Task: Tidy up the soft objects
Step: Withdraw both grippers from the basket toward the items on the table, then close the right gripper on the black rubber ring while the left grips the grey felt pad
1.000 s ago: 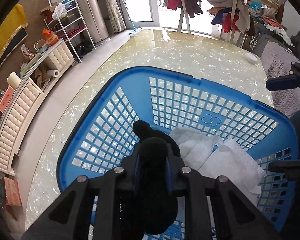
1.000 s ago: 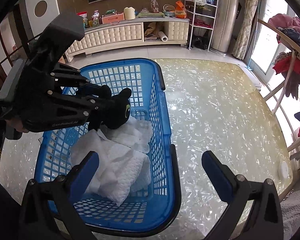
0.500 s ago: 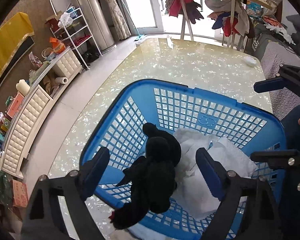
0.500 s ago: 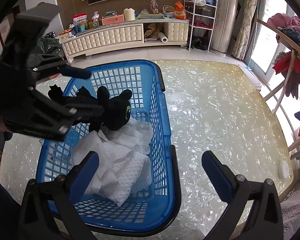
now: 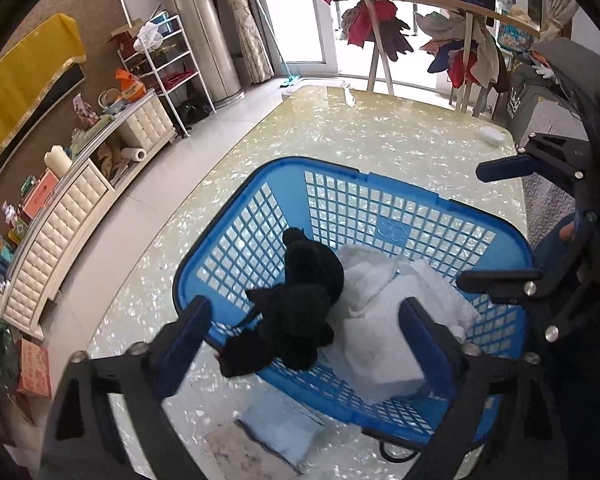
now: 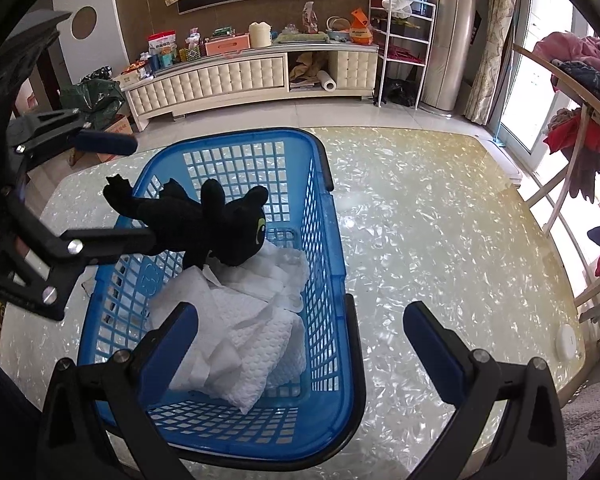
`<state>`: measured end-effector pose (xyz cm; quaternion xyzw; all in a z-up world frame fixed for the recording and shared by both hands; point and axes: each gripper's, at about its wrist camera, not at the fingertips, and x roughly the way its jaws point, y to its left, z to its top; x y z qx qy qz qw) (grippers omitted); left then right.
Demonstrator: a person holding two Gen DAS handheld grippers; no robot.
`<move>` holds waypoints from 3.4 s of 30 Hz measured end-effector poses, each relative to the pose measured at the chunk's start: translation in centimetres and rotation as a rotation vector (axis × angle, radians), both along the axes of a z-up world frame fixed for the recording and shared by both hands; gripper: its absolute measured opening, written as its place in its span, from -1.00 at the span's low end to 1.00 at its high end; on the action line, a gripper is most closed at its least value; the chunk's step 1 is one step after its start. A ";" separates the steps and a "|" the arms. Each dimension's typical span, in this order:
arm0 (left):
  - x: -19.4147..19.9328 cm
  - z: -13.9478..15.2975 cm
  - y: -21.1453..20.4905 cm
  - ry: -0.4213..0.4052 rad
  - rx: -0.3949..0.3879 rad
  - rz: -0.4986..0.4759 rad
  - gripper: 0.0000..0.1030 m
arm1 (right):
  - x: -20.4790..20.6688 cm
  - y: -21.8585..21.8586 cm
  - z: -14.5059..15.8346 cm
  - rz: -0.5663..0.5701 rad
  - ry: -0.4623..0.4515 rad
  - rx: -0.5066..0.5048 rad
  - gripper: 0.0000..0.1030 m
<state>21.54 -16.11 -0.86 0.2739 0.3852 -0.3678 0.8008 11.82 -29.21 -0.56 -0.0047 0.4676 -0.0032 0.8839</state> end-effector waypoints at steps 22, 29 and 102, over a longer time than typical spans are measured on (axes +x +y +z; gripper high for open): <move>-4.5 1.2 6.6 0.059 -0.111 0.074 1.00 | -2.0 2.7 0.8 0.043 -0.026 0.037 0.99; -5.6 0.9 9.4 0.110 -0.135 0.083 1.00 | -2.6 4.7 1.4 0.071 -0.034 0.052 0.99; 1.9 -13.1 17.1 0.285 0.064 0.191 1.00 | -2.2 14.5 -12.8 0.038 0.224 0.024 0.41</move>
